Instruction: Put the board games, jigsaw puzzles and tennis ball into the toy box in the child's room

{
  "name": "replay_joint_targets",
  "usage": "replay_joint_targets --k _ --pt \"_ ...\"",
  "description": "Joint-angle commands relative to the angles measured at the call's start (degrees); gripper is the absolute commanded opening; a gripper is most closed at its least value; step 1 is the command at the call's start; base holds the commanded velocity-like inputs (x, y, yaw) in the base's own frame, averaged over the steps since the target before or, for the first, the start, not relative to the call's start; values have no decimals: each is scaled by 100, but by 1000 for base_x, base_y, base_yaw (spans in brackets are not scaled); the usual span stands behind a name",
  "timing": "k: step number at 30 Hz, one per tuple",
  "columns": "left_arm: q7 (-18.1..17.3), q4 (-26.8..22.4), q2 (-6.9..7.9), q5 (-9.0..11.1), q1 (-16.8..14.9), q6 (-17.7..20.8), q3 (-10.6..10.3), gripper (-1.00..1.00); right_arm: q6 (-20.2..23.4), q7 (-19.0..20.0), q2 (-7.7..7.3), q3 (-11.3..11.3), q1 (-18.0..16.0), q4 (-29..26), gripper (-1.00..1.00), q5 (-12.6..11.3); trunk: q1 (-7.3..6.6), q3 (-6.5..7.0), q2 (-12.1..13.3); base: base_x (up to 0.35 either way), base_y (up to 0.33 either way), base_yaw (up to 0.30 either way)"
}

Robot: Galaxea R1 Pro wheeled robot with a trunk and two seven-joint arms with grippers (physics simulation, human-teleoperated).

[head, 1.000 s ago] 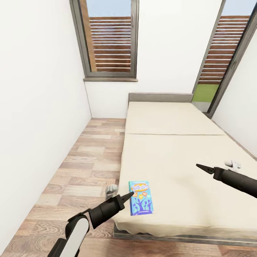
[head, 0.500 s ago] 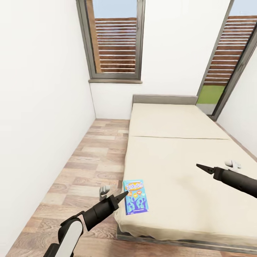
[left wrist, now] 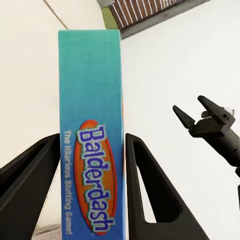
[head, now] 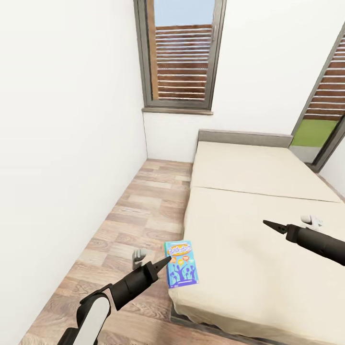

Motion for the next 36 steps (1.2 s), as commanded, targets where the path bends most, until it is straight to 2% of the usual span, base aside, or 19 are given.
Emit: replay_joint_targets --k 1,36 --pt "4 0 -3 39 -4 45 6 -100 28 41 -1 -7 -3 -2 100 28 -23 14 39 0 0 290" --pt "3 -4 -3 41 -1 41 9 -100 28 48 3 19 -3 -4 100 28 -792 642 1443 0 0 296"
